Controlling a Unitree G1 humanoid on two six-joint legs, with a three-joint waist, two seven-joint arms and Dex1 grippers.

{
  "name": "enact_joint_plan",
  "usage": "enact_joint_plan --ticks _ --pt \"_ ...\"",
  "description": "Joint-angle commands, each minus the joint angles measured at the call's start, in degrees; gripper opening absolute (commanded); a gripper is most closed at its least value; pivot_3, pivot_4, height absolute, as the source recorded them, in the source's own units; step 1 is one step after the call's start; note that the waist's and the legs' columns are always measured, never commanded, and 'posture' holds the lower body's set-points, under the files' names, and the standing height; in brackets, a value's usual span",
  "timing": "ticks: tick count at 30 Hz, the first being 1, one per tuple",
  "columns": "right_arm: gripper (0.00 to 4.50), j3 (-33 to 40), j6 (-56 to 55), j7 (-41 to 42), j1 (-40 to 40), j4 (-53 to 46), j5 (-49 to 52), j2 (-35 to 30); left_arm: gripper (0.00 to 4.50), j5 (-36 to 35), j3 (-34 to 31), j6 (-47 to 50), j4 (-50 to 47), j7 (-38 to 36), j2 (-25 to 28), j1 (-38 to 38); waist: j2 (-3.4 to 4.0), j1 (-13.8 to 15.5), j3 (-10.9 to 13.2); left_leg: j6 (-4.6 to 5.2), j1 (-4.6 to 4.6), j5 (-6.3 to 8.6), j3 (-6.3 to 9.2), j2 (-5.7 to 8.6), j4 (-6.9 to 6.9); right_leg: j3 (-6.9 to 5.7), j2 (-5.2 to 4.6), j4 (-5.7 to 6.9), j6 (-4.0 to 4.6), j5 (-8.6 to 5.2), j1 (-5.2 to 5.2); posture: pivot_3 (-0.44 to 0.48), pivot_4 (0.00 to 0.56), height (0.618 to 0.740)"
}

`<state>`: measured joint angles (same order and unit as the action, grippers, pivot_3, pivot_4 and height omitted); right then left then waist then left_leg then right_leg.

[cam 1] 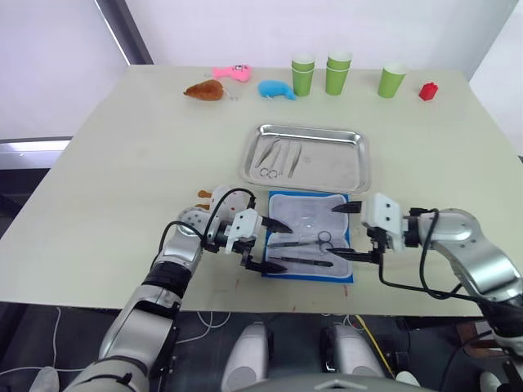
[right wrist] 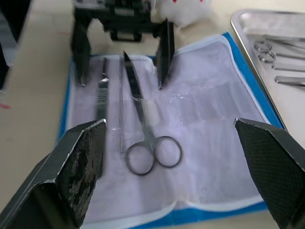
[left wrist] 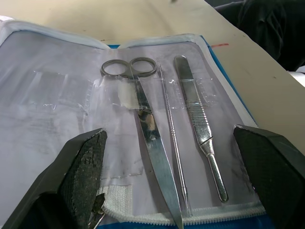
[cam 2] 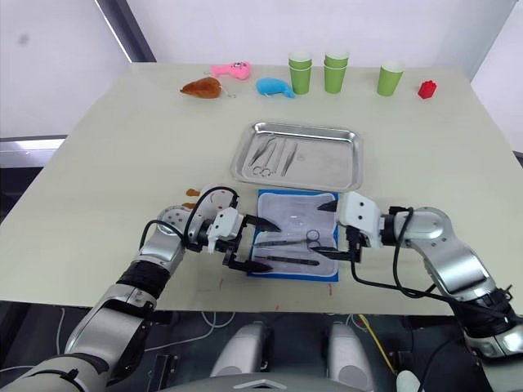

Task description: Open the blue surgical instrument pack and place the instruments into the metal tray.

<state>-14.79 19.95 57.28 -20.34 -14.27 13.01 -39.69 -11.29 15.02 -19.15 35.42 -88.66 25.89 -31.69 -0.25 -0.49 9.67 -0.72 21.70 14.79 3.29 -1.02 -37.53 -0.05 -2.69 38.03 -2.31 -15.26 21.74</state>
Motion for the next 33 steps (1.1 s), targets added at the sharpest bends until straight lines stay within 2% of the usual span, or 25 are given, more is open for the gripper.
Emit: enact_joint_plan --ticks 1,14,22,23,24,25,27,29,32,33 --pt "4.50 -3.70 3.13 -1.18 -4.31 1.64 -3.73 2.36 4.46 3.79 2.93 0.92 2.18 -0.02 -0.30 2.24 0.03 -0.03 -0.04 0.00 0.00 0.00 0.02 0.02 0.00 0.01 0.00 0.00 0.00 0.00 0.00 0.000 0.150 0.739" --pt "4.50 -9.11 5.07 -1.04 -8.81 7.36 -10.60 5.50 4.46 4.12 2.78 0.65 1.81 1.31 -0.43 3.33 0.13 -0.14 -0.19 0.00 0.01 0.00 0.07 0.08 0.00 0.03 -0.02 0.00 0.00 0.00 -0.01 0.000 0.150 0.739" --pt "4.50 -11.85 4.18 3.45 -8.23 7.26 -12.99 3.60 4.46 4.38 2.68 0.46 2.29 1.82 -0.84 2.90 0.21 -0.13 -0.52 0.01 0.00 0.00 0.09 0.09 0.00 0.03 -0.02 -0.01 0.00 0.00 -0.02 0.000 0.150 0.739" --pt "3.96 -11.86 4.15 3.74 -8.07 7.30 -13.02 3.58 4.50 4.42 2.64 0.40 2.38 1.86 -0.87 2.84 0.21 -0.12 -0.55 0.01 0.00 0.00 0.09 0.10 0.00 0.03 -0.02 -0.02 0.00 0.00 -0.03 0.000 0.150 0.739" --pt "3.70 -11.84 4.11 3.92 -7.93 7.32 -13.06 3.61 4.50 4.46 2.61 0.35 2.43 1.89 -0.89 2.81 0.21 -0.13 -0.58 0.01 -0.01 0.00 0.09 0.10 0.00 0.03 -0.02 -0.02 0.00 0.00 -0.03 0.000 0.150 0.739" --pt "2.99 -11.87 4.18 4.05 -7.77 7.19 -13.14 3.59 4.50 4.45 2.56 0.27 2.39 1.91 -0.88 2.87 0.20 -0.14 -0.59 0.01 -0.02 0.00 0.09 0.10 0.00 0.03 -0.02 -0.01 0.00 0.00 -0.04 0.000 0.150 0.739" --pt "2.17 -12.01 4.84 4.21 -7.43 6.90 -13.38 3.41 4.50 4.28 2.28 0.15 2.46 2.23 -1.03 2.84 0.20 -0.14 -0.63 0.01 -0.04 0.00 0.10 0.10 0.00 0.03 -0.02 0.00 0.00 0.00 -0.05 0.000 0.150 0.739" --pt "1.57 -12.11 5.38 4.37 -7.13 6.66 -13.52 3.29 4.50 4.25 2.16 0.10 2.59 2.42 -1.06 2.79 0.20 -0.15 -0.65 0.01 -0.05 0.00 0.10 0.10 0.00 0.03 -0.02 0.01 0.00 0.00 -0.06 0.000 0.150 0.739" --pt "0.17 -12.14 6.05 4.57 -6.67 6.20 -13.87 2.96 4.50 4.25 2.12 0.15 2.54 2.51 -1.01 2.82 0.20 -0.16 -0.69 0.02 -0.06 -0.01 0.11 0.10 0.00 0.03 -0.01 0.01 0.00 -0.01 -0.07 0.000 0.150 0.739" --pt "0.07 -12.21 6.38 4.79 -6.52 5.97 -13.99 2.63 4.50 4.24 2.10 0.19 2.51 2.54 -1.00 2.83 0.19 -0.15 -0.73 0.02 -0.06 -0.01 0.12 0.10 0.00 0.03 -0.01 0.01 0.00 0.00 -0.07 0.000 0.150 0.739"
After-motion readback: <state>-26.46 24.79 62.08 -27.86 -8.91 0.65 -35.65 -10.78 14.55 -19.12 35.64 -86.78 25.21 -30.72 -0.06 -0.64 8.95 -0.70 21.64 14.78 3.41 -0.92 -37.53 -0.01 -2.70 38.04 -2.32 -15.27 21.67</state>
